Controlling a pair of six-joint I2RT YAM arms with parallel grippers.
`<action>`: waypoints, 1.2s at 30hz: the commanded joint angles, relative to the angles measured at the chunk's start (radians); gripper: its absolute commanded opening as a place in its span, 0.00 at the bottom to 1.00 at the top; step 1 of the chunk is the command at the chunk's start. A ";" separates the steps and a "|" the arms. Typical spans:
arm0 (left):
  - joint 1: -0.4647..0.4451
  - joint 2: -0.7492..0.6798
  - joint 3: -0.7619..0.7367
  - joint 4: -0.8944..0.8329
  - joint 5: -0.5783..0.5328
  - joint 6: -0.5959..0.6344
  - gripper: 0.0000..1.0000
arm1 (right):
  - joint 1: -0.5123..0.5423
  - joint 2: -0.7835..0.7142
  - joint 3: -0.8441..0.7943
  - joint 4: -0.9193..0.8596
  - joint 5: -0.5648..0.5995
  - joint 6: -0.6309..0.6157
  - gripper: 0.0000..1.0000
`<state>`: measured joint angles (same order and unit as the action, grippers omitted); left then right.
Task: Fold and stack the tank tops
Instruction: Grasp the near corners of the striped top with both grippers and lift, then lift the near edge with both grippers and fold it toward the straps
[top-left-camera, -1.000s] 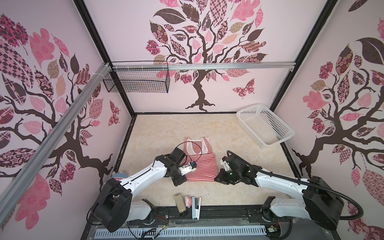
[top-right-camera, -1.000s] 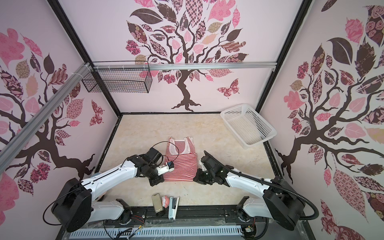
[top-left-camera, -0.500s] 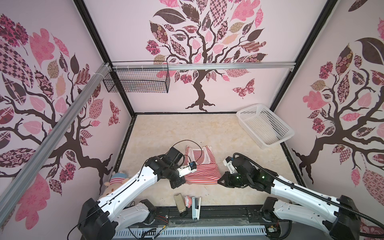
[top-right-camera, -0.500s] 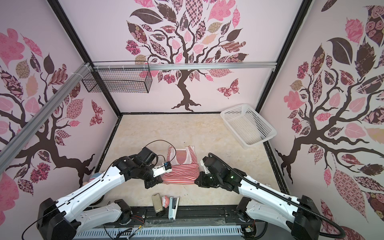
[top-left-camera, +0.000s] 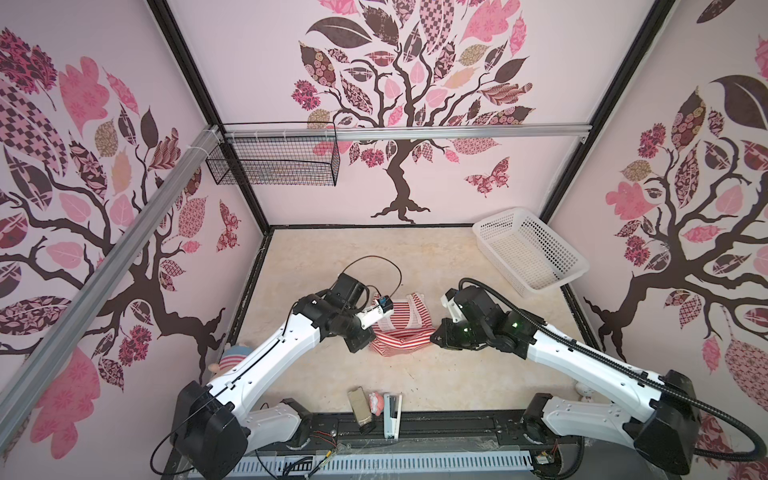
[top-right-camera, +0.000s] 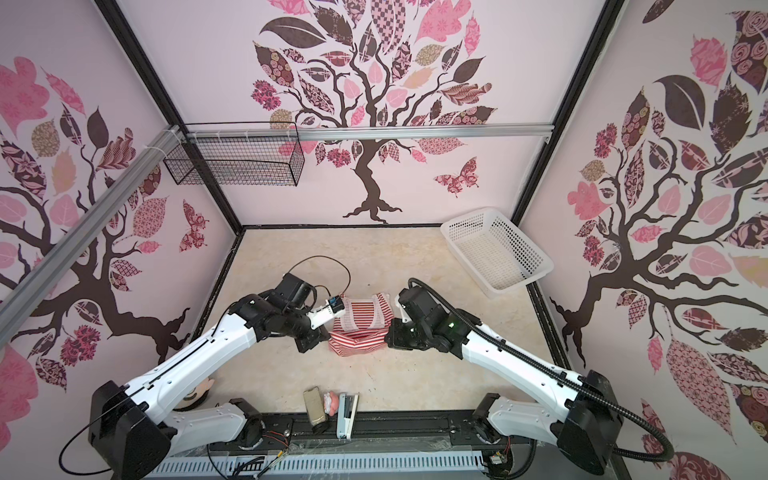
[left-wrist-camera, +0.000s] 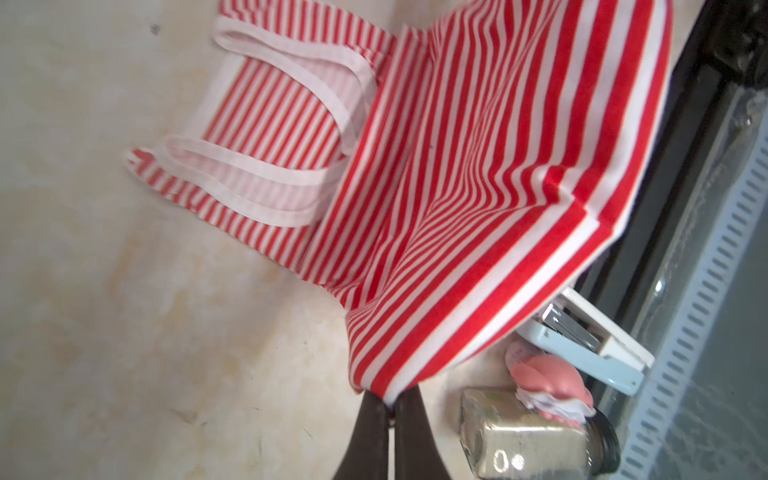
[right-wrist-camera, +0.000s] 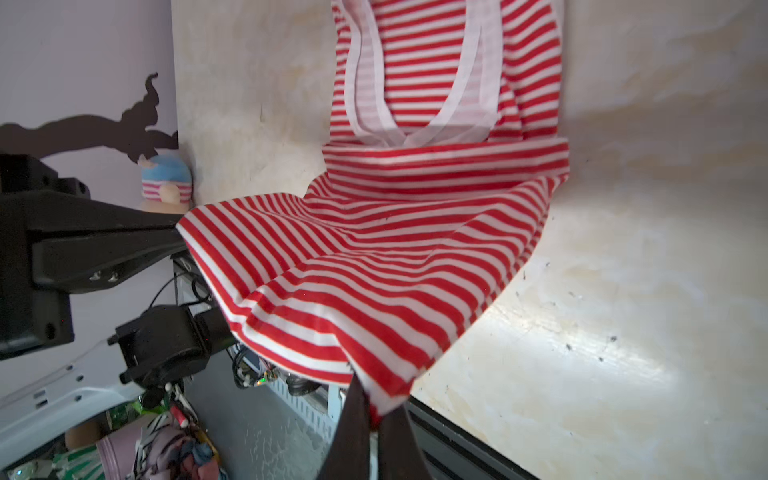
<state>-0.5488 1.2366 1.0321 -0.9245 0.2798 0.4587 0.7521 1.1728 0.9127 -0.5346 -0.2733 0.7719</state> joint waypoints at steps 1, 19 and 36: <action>0.033 0.047 0.067 0.069 0.024 0.002 0.00 | -0.061 0.047 0.064 -0.022 -0.024 -0.074 0.00; 0.243 0.548 0.353 0.252 0.181 -0.065 0.00 | -0.325 0.501 0.270 0.188 -0.206 -0.172 0.00; 0.294 0.781 0.612 0.180 0.222 -0.058 0.00 | -0.420 0.705 0.430 0.221 -0.337 -0.163 0.00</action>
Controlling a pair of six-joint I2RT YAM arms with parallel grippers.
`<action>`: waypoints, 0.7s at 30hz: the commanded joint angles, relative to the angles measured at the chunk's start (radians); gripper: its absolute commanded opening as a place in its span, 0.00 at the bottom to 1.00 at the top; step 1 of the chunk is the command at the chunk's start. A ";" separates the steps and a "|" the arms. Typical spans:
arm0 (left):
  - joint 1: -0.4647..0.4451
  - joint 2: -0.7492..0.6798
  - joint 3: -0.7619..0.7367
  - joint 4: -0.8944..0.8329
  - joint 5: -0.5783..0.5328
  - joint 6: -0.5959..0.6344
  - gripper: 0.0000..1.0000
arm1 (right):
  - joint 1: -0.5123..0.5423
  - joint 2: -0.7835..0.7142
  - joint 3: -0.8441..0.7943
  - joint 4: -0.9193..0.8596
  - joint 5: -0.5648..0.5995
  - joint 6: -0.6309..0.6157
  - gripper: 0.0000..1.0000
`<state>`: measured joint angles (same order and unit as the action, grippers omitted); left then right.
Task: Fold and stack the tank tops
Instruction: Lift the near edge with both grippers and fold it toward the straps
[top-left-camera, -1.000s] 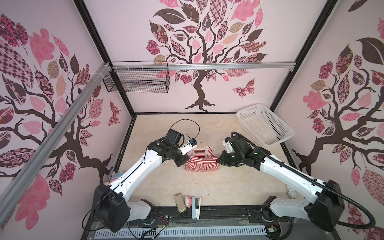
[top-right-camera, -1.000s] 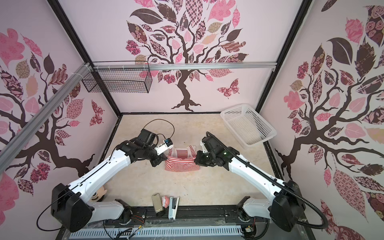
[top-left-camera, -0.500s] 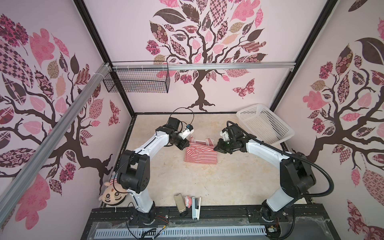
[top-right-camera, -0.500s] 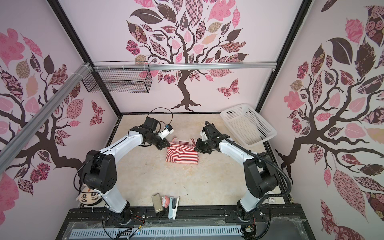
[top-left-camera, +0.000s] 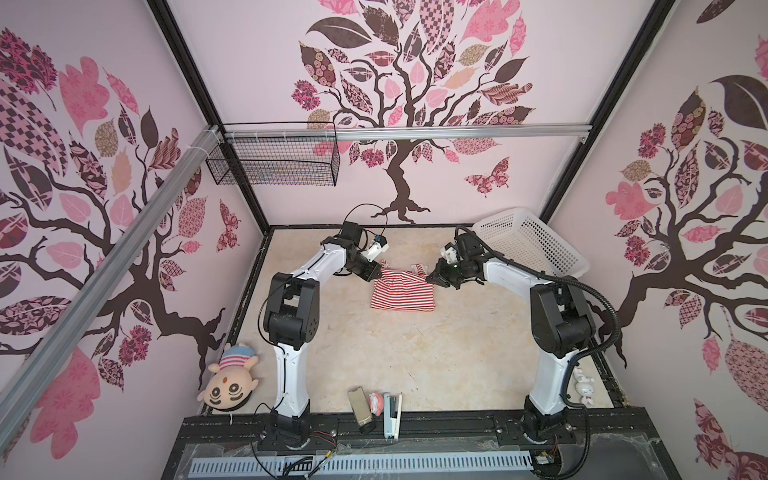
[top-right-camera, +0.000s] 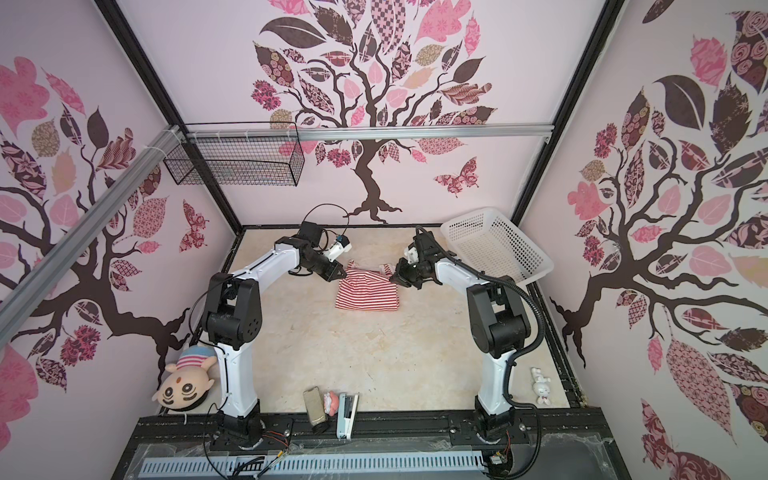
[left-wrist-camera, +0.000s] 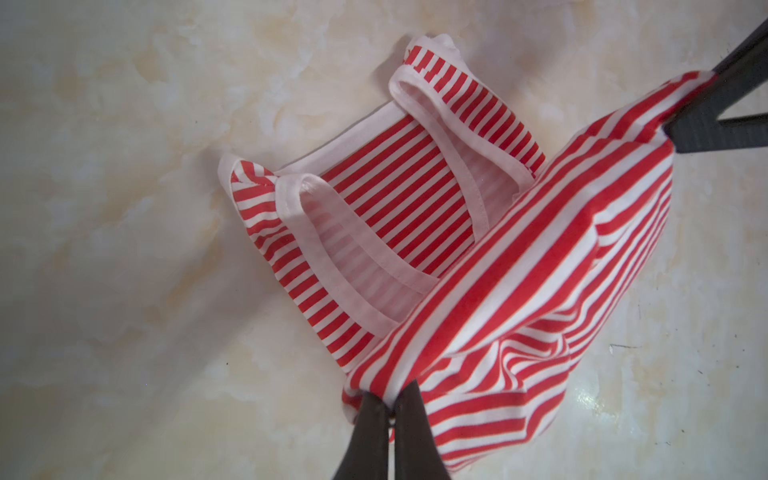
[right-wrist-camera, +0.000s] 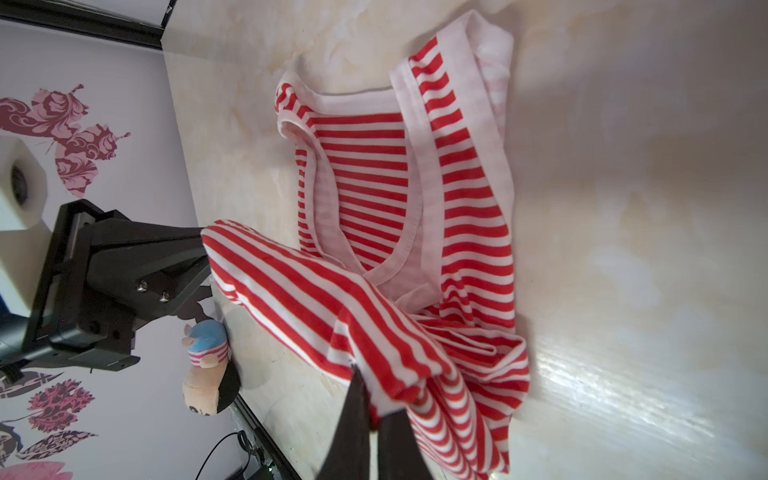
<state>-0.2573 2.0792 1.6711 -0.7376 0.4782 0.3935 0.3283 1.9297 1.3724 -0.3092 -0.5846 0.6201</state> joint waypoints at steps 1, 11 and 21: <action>0.003 -0.073 -0.041 -0.001 0.023 0.007 0.00 | 0.005 -0.062 -0.047 0.011 -0.023 -0.006 0.00; 0.000 -0.189 -0.157 -0.006 0.028 0.023 0.00 | 0.014 -0.164 -0.110 -0.017 -0.025 -0.001 0.00; -0.085 -0.500 -0.447 -0.046 -0.034 0.082 0.00 | 0.146 -0.508 -0.363 -0.037 0.043 0.066 0.00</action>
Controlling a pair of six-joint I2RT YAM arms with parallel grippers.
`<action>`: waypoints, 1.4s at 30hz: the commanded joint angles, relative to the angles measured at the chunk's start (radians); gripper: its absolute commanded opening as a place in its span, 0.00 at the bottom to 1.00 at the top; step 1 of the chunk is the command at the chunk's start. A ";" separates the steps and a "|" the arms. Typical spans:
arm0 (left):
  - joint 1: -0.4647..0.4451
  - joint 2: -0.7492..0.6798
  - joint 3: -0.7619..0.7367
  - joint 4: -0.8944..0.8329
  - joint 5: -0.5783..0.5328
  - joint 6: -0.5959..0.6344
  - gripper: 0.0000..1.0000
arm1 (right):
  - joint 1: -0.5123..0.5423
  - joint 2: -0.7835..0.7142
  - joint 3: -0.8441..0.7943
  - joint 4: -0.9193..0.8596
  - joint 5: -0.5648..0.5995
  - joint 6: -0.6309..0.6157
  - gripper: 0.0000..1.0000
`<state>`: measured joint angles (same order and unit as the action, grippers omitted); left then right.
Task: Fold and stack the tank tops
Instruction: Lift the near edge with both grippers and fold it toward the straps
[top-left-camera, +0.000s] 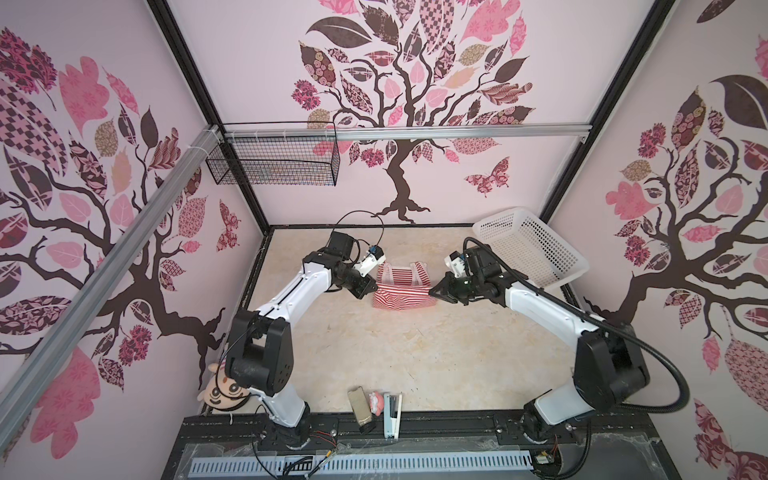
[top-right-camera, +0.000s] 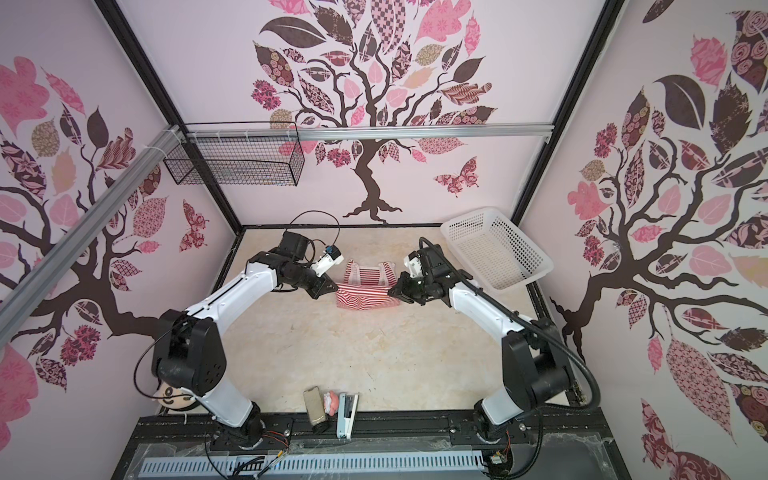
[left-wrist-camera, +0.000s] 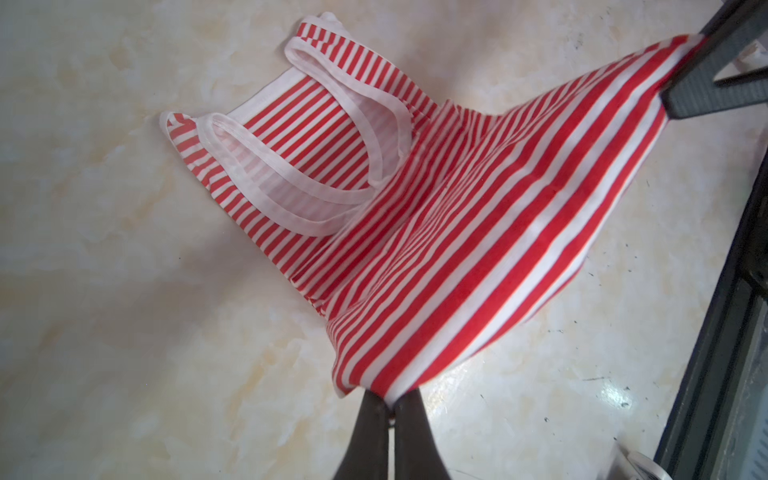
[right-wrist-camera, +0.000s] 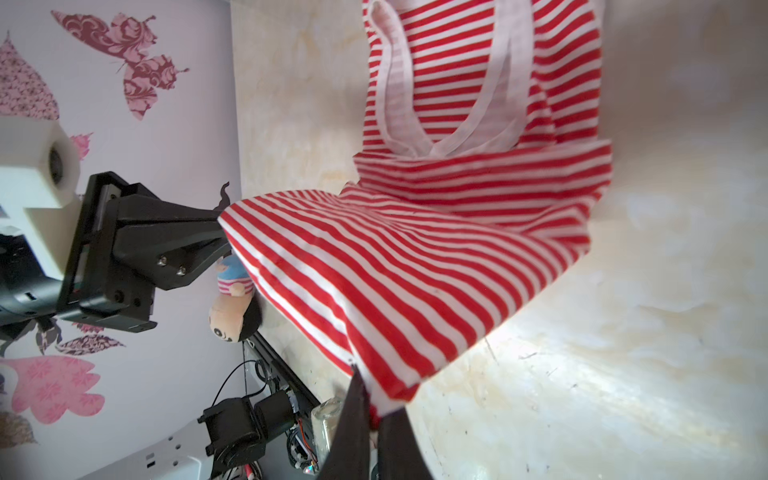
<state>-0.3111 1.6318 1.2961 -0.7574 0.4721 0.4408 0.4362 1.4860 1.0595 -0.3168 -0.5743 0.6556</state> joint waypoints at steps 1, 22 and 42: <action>-0.046 -0.076 -0.101 -0.026 -0.040 0.036 0.00 | 0.050 -0.089 -0.078 -0.030 0.040 0.039 0.00; -0.256 -0.546 -0.386 -0.275 -0.095 0.048 0.00 | 0.153 -0.697 -0.429 -0.257 0.087 0.225 0.00; -0.089 -0.317 -0.205 -0.009 -0.061 -0.010 0.00 | 0.048 -0.370 -0.156 -0.174 0.127 0.118 0.00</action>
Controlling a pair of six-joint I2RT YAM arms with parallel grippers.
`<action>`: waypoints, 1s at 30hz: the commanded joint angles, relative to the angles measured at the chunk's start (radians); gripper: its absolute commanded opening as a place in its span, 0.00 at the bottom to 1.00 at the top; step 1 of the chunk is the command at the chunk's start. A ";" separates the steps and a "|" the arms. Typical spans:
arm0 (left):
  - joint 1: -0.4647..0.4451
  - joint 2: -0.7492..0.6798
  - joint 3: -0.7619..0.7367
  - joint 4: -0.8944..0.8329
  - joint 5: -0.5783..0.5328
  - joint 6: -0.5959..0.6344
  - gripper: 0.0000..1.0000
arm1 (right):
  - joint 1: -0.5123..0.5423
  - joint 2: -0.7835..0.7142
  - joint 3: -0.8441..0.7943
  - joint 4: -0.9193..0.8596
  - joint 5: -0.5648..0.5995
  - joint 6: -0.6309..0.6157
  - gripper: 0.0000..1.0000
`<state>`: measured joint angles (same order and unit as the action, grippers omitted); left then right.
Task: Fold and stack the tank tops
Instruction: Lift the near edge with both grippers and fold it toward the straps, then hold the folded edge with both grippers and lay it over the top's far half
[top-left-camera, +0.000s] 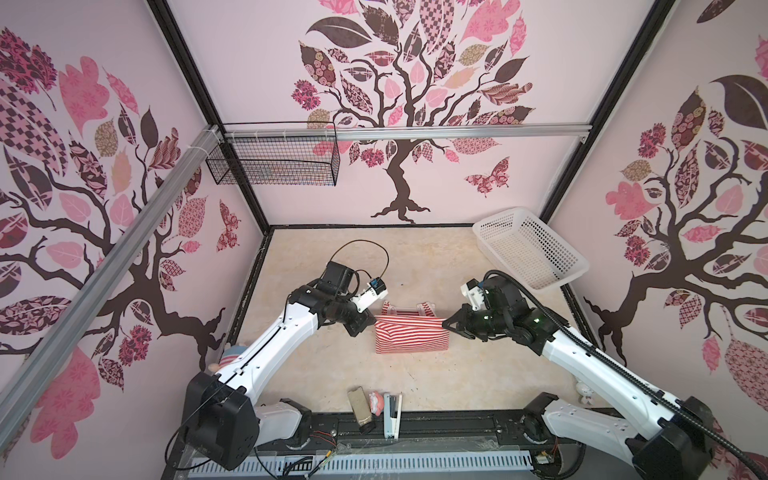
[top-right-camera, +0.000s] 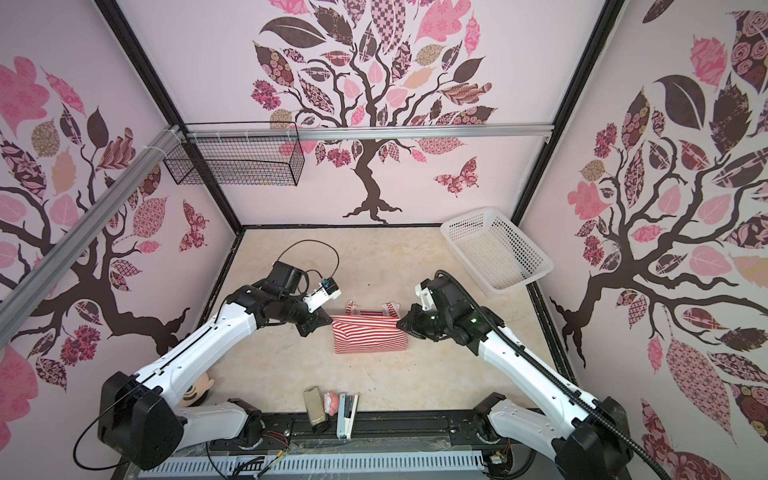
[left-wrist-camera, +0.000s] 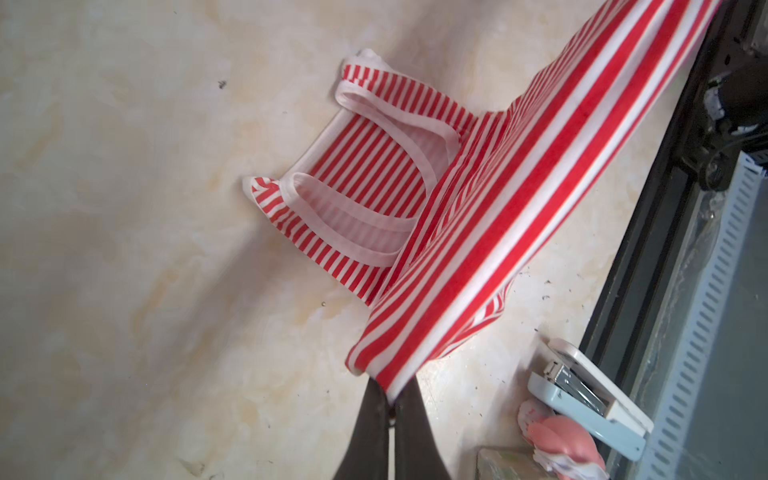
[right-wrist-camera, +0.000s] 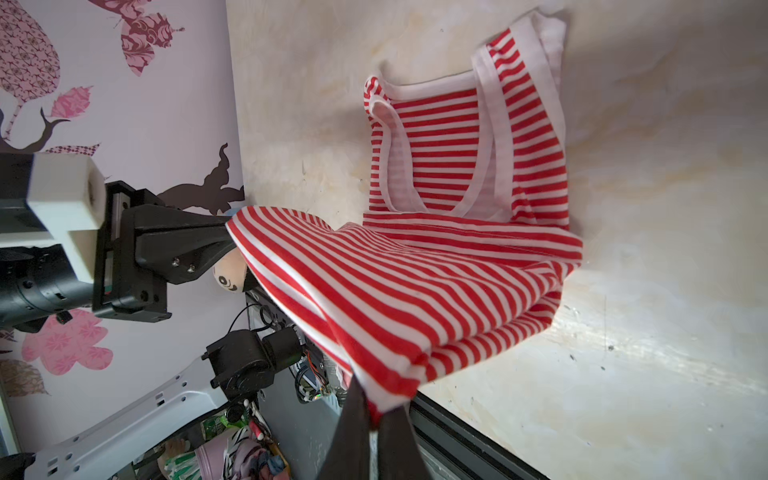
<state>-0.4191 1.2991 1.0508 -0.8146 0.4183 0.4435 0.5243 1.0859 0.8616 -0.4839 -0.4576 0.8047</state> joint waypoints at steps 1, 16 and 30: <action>0.019 0.037 0.048 0.061 -0.003 -0.013 0.00 | -0.050 0.050 0.046 0.004 0.003 -0.042 0.00; 0.089 0.418 0.201 0.207 0.029 -0.040 0.00 | -0.190 0.369 0.097 0.176 -0.074 -0.125 0.00; 0.092 0.735 0.503 0.163 0.023 -0.031 0.00 | -0.279 0.652 0.186 0.230 -0.088 -0.164 0.00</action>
<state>-0.3386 1.9938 1.4914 -0.6464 0.4576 0.4152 0.2741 1.6878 1.0176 -0.2501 -0.5545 0.6563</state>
